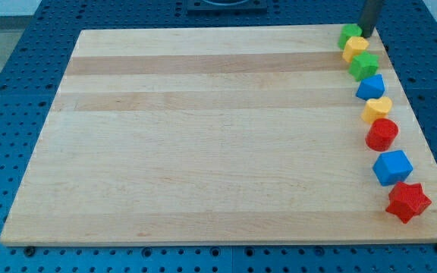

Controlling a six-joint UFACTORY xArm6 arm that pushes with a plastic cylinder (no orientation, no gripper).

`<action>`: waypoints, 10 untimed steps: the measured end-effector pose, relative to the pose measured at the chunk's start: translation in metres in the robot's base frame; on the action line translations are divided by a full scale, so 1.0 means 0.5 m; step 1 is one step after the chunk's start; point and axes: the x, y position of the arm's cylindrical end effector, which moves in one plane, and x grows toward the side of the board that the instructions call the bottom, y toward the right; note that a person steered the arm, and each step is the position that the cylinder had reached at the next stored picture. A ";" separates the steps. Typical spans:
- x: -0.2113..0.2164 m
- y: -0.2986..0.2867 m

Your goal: Move the green star bottom left to the hexagon

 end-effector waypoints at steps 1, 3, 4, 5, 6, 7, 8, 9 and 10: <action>0.024 -0.052; 0.015 -0.084; 0.012 -0.039; 0.033 0.018; 0.086 0.065; 0.175 0.085; 0.219 0.073; 0.219 0.026; 0.219 -0.015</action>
